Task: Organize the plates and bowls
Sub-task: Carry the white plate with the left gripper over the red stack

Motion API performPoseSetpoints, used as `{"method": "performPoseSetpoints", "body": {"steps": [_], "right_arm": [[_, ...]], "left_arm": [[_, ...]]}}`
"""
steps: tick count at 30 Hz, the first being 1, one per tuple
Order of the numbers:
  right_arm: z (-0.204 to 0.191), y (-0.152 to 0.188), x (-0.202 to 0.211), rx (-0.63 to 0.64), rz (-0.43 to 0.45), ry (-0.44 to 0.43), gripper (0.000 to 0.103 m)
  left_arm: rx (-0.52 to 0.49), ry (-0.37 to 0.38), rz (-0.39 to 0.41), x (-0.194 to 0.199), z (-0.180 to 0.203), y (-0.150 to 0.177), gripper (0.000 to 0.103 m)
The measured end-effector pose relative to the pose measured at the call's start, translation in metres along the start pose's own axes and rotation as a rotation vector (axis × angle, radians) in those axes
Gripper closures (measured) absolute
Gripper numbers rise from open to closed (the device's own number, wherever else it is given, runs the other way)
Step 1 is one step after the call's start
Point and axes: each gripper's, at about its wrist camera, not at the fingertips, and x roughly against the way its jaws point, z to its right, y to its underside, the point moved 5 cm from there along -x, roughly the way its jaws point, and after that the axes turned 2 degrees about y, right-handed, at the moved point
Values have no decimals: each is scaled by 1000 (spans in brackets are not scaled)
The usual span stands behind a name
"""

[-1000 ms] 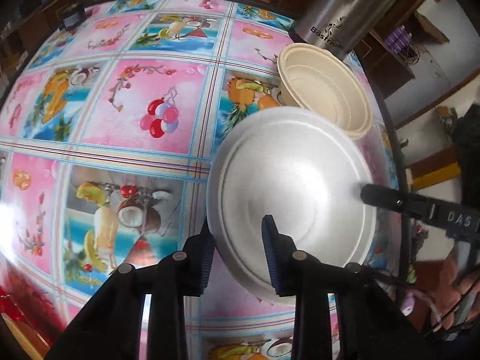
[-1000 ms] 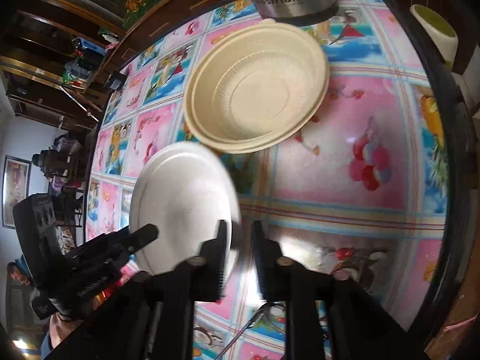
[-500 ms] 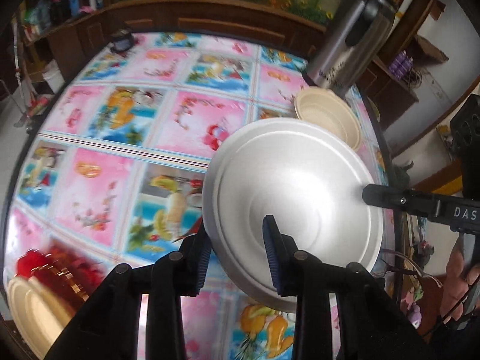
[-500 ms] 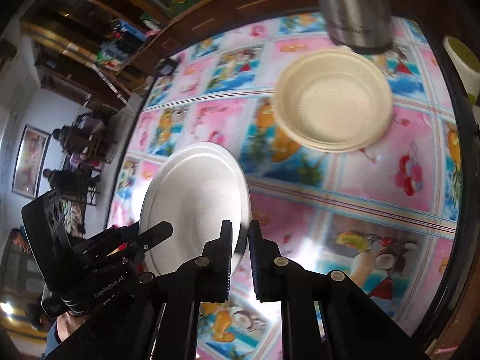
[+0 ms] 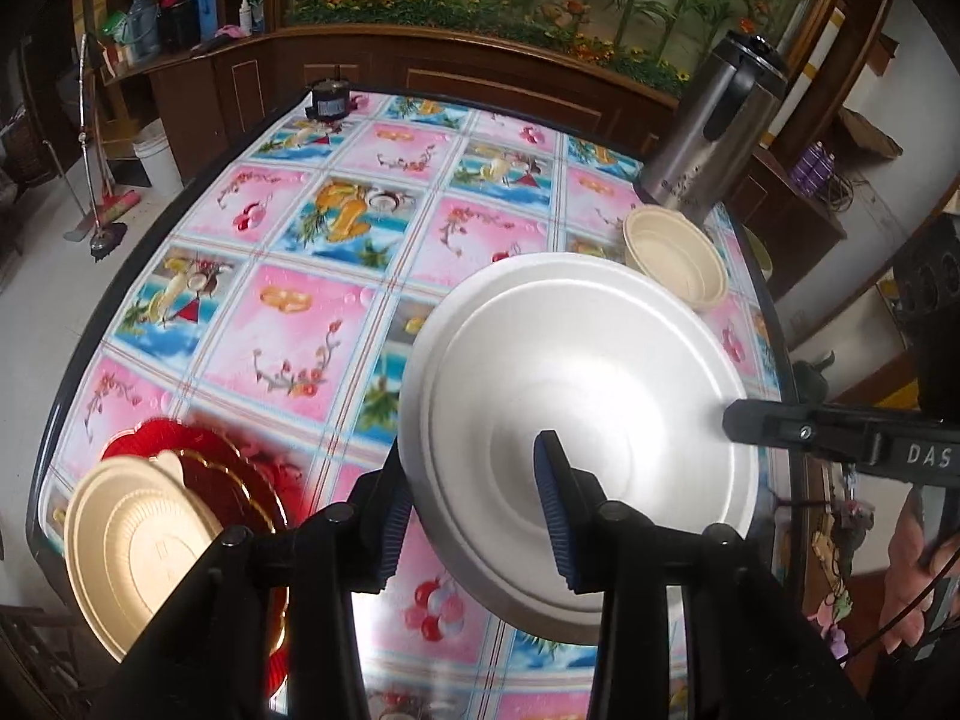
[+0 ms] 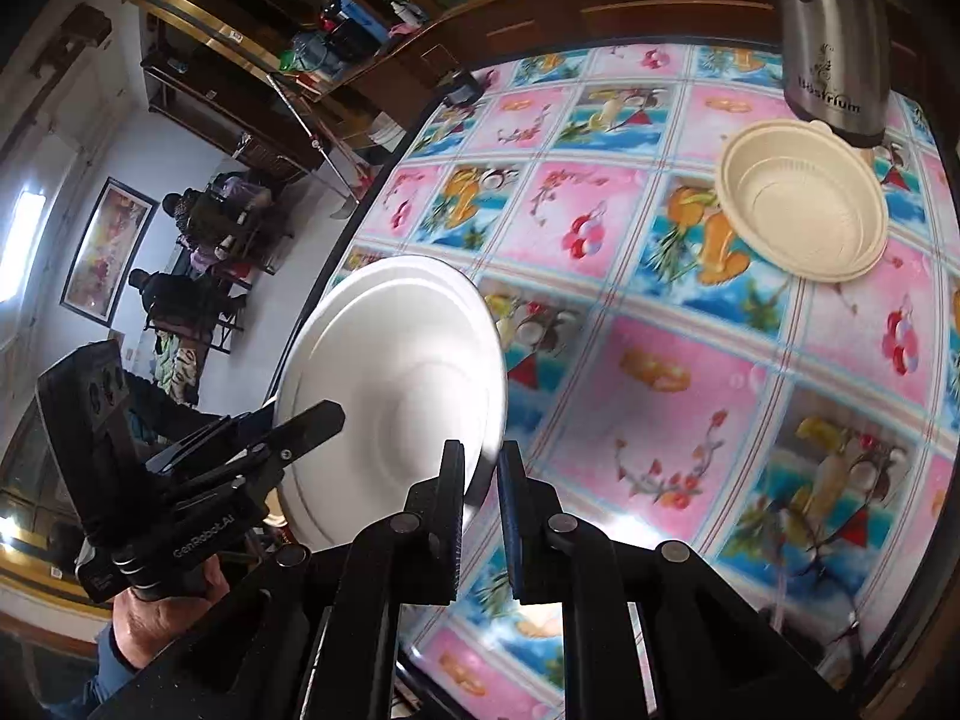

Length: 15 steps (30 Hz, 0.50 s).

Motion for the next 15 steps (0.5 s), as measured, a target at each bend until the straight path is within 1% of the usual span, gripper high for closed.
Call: {"method": "performPoseSetpoints", "body": {"steps": [4,8,10,12,15], "right_arm": [[-5,15,1,-24,14,17,91],[-12,41,-2,-62,25,44,91],[-16,54,-7,-87,22,55,91],[-22,68,-12,-105,12,56,91],[-33,88,-24,-127,-8,54,91]], "left_arm": [[-30,31,-26,-1,-3,22,66],[-64,56,-52,1,-9,44,66],[-87,53,-52,6,-15,53,66],[-102,56,-57,11,-20,61,62],[-115,50,-51,20,-33,68,60]]}}
